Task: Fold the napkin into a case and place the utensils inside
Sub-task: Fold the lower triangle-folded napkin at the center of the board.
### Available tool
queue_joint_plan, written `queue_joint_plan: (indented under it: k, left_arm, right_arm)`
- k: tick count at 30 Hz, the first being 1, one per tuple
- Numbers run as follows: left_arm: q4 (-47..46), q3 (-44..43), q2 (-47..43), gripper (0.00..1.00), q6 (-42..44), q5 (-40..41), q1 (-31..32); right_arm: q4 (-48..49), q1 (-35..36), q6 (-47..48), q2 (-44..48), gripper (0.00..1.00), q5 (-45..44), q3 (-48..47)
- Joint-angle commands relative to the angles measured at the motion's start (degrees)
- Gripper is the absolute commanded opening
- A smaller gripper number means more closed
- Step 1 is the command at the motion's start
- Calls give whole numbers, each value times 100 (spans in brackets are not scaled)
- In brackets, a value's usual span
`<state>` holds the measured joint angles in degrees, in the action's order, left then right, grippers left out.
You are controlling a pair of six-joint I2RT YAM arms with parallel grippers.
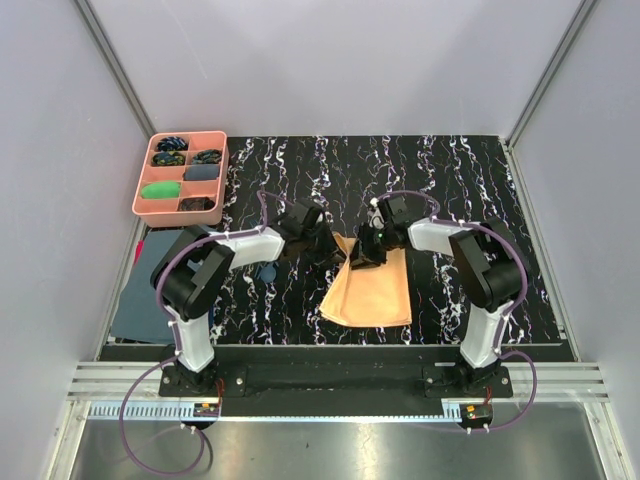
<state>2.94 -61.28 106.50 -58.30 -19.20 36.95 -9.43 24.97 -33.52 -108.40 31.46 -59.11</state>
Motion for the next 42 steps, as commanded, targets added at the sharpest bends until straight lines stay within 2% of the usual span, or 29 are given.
queue_joint_plan:
  k: [1,5,9,11,12,15,20,25,28,37,42]
  left_arm:
    - [-180,-227,204,4,-32,101,67]
    - [-197,-262,222,3,-50,101,102]
    - [-215,-288,231,3,-50,75,128]
    - [-215,-332,257,3,-50,40,146]
    - [-224,-341,266,3,-67,31,155]
    - [-215,-446,328,3,-76,-5,199]
    - [-224,-675,582,3,-120,-13,295]
    - [-250,-746,776,2,-190,57,392]
    - [-268,-737,793,1,-208,153,445]
    - [-268,-701,855,1,-269,276,489]
    - [-276,-710,829,0,-269,312,489]
  right_arm:
    - [-927,-106,354,574,42,-711,-267]
    - [-1070,-115,451,846,49,-799,-136]
    - [-1061,-159,592,751,49,-896,-65]
    - [-1008,-151,636,645,46,-888,-92]
    - [-999,-159,636,532,40,-896,-109]
    - [-833,-159,592,312,30,-966,-83]
    - [-516,-159,513,30,28,-940,-48]
    - [-542,-352,355,240,28,-818,-57]
    - [-708,-501,346,459,29,-817,-74]
    - [-1034,-678,653,978,46,-808,-171]
    - [-1034,-678,855,1206,50,-563,-127]
